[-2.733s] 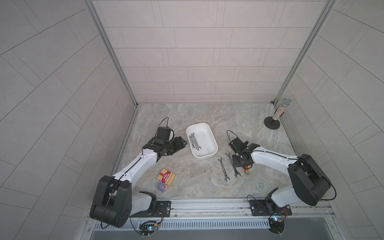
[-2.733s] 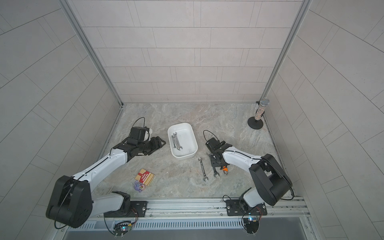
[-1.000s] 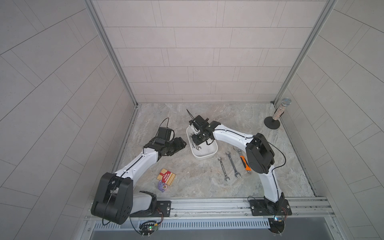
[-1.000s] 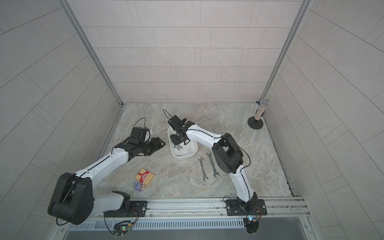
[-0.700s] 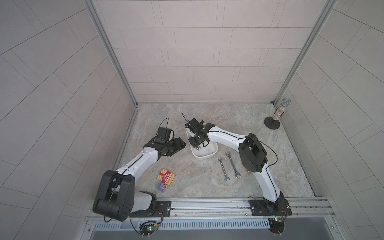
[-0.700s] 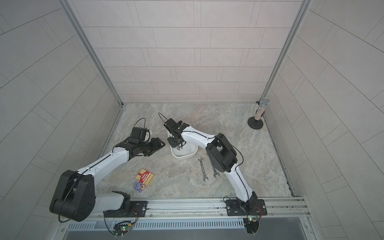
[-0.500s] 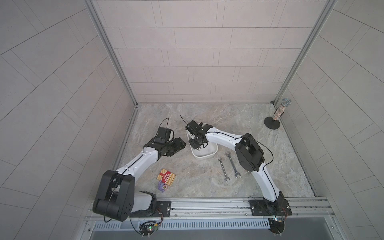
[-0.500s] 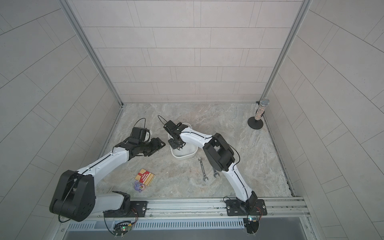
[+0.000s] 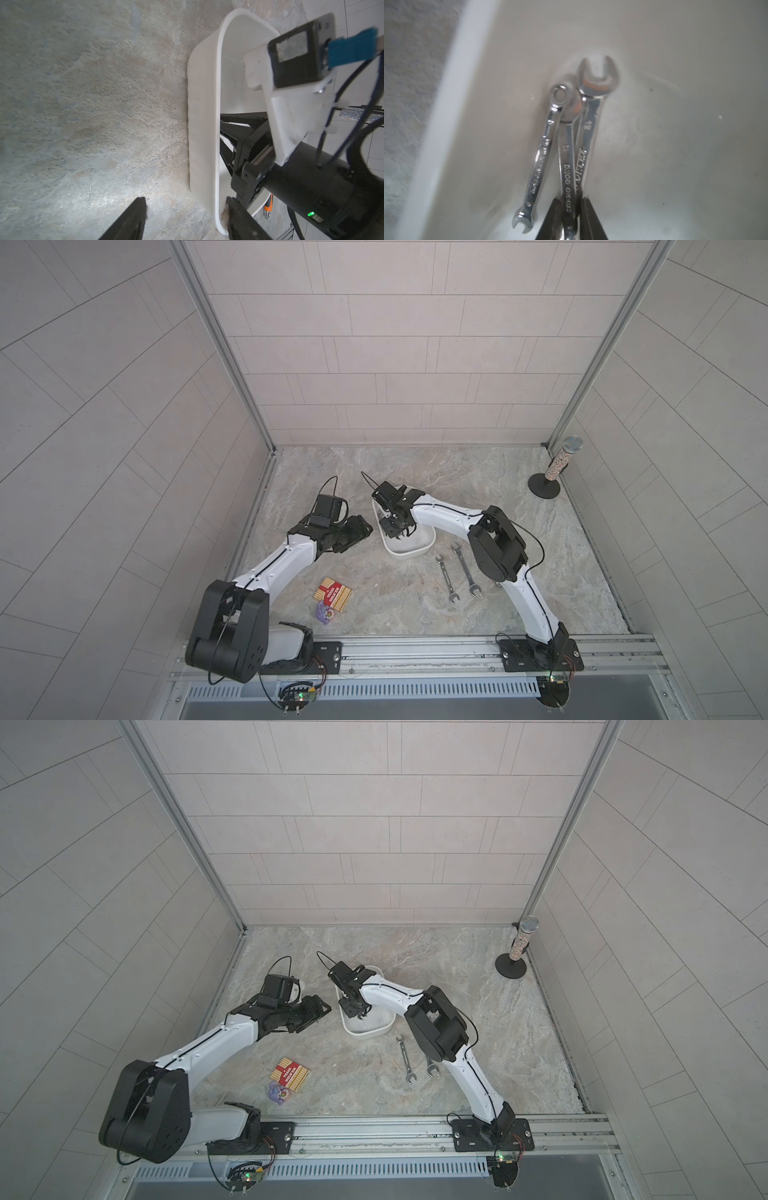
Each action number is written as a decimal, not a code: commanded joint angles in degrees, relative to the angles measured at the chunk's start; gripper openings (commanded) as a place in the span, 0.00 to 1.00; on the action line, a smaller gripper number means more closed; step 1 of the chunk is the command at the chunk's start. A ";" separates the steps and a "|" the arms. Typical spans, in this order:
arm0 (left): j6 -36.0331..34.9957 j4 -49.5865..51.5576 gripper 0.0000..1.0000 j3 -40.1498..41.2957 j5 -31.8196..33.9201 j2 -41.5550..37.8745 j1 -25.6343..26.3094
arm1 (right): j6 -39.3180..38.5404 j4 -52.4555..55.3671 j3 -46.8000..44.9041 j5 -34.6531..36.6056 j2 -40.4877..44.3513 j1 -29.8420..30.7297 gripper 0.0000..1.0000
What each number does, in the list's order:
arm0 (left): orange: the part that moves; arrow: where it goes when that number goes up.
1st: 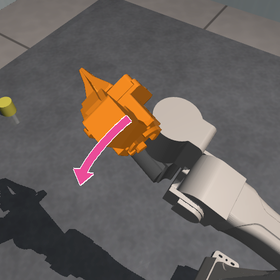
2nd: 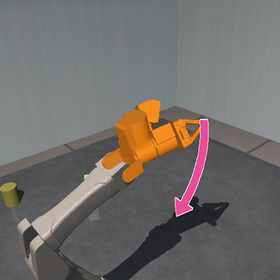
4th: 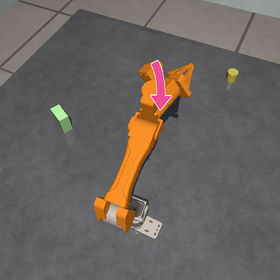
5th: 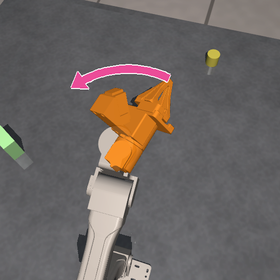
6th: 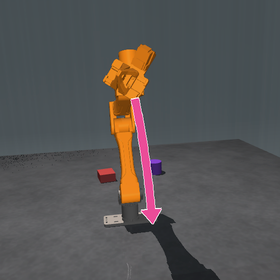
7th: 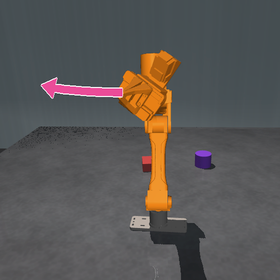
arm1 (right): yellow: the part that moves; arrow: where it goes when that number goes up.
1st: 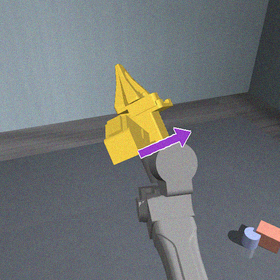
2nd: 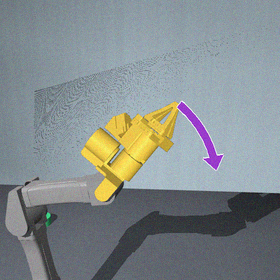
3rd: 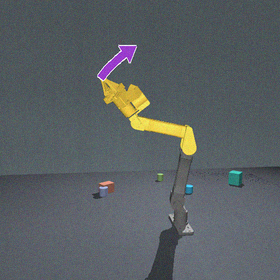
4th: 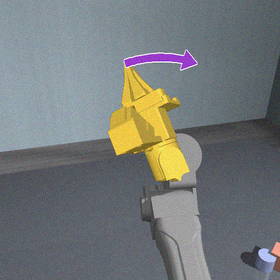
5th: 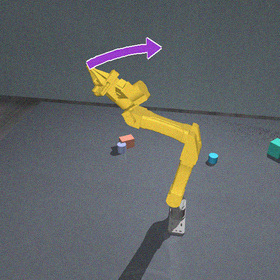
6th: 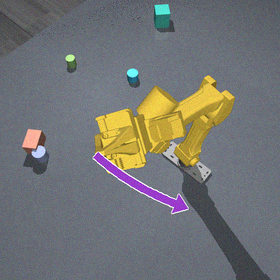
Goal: Take out the wrench from the storage box
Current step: Pick up the wrench from the storage box.
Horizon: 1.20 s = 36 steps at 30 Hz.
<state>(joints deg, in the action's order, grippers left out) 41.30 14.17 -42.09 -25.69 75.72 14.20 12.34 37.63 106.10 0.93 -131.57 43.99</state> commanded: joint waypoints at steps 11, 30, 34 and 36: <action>-0.70 0.16 0.67 0.18 -0.15 0.18 -0.47 | 2.74 1.87 -0.10 -3.15 -0.03 -2.54 0.06; -0.25 -0.43 0.67 0.43 -0.53 -0.08 -0.45 | 4.71 4.17 -0.27 0.56 1.93 -4.43 0.07; -0.25 -0.46 0.67 0.56 -0.59 -0.05 -0.53 | 4.71 5.67 0.62 0.80 1.31 -4.44 0.09; -0.17 -0.57 0.67 0.53 -0.71 -0.05 -0.50 | 4.74 5.89 0.68 0.14 1.27 -4.51 0.10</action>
<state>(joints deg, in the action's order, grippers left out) 41.39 13.85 -42.06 -25.93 75.75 13.89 16.56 40.36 105.97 0.10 -130.50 39.64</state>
